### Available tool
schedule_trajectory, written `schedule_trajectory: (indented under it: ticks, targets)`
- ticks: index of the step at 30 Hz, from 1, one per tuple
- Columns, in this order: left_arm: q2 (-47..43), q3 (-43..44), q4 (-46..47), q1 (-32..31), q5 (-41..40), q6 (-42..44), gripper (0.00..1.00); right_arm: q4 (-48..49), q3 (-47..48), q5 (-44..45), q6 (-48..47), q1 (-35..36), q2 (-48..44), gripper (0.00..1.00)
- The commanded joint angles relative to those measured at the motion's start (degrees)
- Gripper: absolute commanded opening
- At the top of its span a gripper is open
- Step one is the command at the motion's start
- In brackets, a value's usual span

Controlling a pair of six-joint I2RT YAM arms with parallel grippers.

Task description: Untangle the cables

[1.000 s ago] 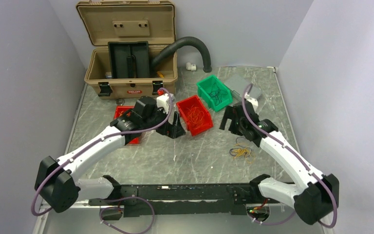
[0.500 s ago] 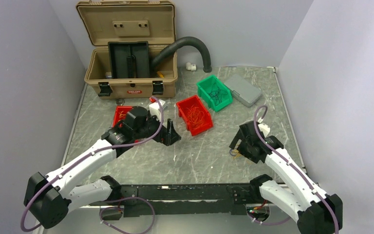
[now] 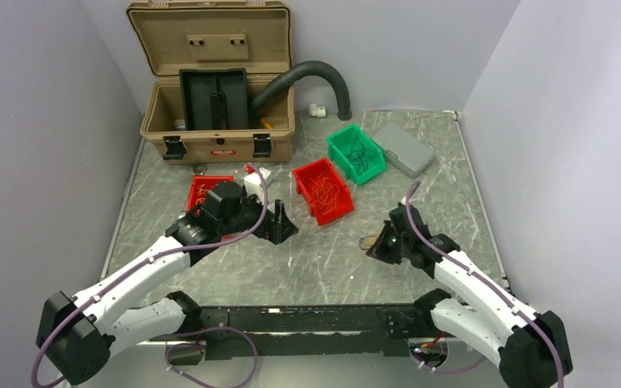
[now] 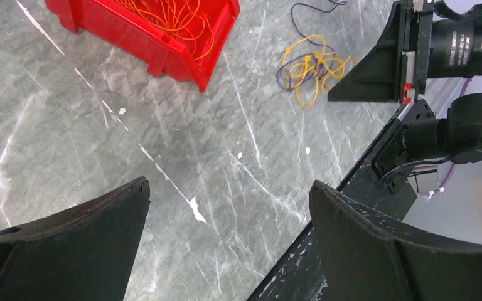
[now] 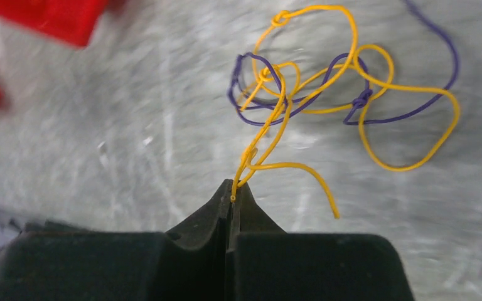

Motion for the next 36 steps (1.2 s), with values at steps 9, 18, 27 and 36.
schedule_trajectory:
  ticks: [9, 18, 27, 36]
  targets:
    - [3.71, 1.05, 5.18, -0.27, 3.17, -0.03, 0.99, 20.78, 6.44, -12.47, 6.08, 17.67, 2.89, 0.53]
    - [8.14, 3.50, 5.19, -5.21, 0.60, 1.42, 0.99, 1.02, 11.90, 9.88, -1.24, 16.49, -1.84, 0.80]
    - [20.04, 8.10, 7.35, -12.13, -1.55, 1.43, 0.94, -0.90, 11.74, 15.60, -4.74, 9.00, 6.96, 0.85]
    - [30.39, 13.10, 6.66, -14.83, -3.41, 1.20, 0.93, 6.09, 14.35, 15.88, -12.98, 6.23, 21.03, 0.89]
